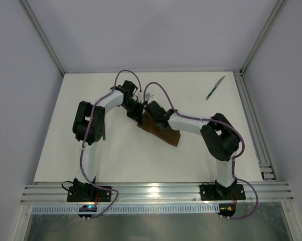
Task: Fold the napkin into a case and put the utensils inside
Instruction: Fold the 2/3-rectangle-folded napkin at the center of the board.
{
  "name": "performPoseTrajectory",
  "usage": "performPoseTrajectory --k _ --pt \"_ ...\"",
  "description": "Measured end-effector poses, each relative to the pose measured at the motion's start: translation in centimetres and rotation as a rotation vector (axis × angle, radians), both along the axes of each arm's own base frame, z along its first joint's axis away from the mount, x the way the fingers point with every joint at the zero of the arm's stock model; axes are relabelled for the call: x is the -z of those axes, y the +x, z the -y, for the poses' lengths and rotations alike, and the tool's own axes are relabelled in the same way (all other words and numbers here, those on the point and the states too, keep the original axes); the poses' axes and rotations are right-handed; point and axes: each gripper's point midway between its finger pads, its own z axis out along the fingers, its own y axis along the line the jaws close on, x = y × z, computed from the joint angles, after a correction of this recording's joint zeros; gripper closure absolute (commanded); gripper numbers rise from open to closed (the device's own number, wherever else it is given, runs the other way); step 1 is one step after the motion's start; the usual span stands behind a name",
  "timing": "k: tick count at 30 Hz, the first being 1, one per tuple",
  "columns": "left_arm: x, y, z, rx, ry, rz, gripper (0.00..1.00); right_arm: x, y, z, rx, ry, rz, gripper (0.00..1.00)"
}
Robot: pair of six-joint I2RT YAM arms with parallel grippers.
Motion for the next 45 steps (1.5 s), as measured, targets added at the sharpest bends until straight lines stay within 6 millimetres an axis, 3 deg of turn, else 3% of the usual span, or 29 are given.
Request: performPoseTrajectory --k 5,11,26,37,45 --pt "0.0 -0.1 0.3 -0.012 -0.015 -0.017 1.00 -0.4 -1.7 -1.3 -0.017 -0.084 0.084 0.96" --pt "0.0 -0.3 0.6 -0.025 -0.030 -0.031 1.00 -0.7 -2.6 -1.4 -0.001 -0.154 0.166 0.96" --pt "0.0 -0.6 1.1 -0.037 -0.062 -0.057 1.00 1.6 -8.9 -3.4 -0.106 -0.294 0.244 0.96" --pt "-0.1 -1.0 1.5 -0.026 -0.086 -0.072 1.00 2.7 -9.7 -3.2 -0.157 -0.451 0.294 0.96" --pt "-0.6 -1.0 1.1 -0.012 -0.114 -0.080 0.82 3.0 -9.7 -3.1 -0.170 -0.504 0.295 0.96"
